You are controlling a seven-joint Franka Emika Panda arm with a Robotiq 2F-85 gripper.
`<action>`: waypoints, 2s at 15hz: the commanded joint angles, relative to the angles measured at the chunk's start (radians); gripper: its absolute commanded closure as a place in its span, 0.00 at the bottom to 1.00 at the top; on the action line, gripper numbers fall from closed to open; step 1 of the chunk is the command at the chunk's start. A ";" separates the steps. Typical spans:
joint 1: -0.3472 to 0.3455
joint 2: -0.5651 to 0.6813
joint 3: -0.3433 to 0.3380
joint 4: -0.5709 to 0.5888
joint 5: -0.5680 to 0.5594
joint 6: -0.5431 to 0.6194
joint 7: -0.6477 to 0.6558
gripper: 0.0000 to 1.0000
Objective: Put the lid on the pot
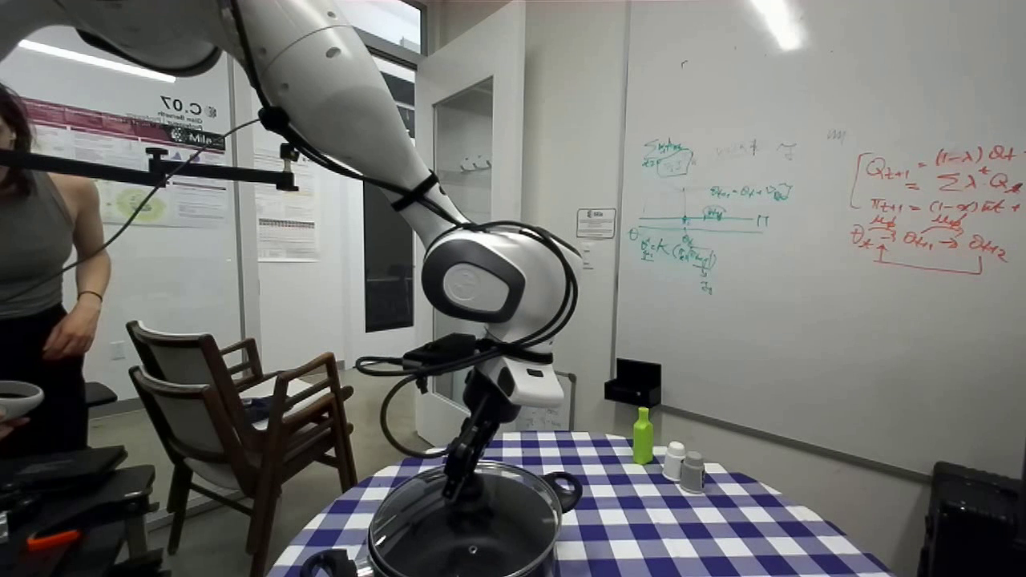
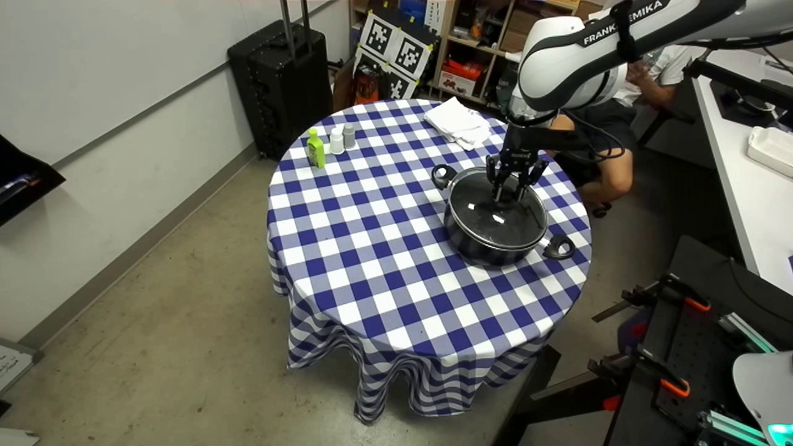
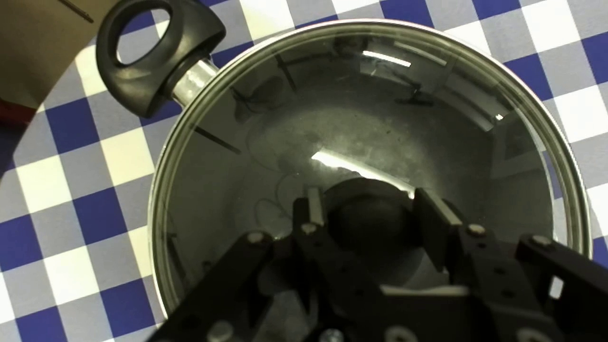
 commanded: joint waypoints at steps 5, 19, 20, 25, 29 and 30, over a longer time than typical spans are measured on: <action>0.006 -0.017 0.002 -0.019 0.028 -0.021 -0.020 0.76; 0.016 -0.014 -0.031 -0.016 -0.001 -0.045 0.021 0.76; 0.019 -0.013 -0.036 -0.015 -0.005 -0.049 0.028 0.76; 0.027 -0.009 -0.050 -0.005 -0.013 -0.065 0.052 0.76; 0.030 -0.006 -0.051 0.001 -0.010 -0.053 0.054 0.76; 0.030 -0.005 -0.051 0.003 -0.010 -0.053 0.053 0.76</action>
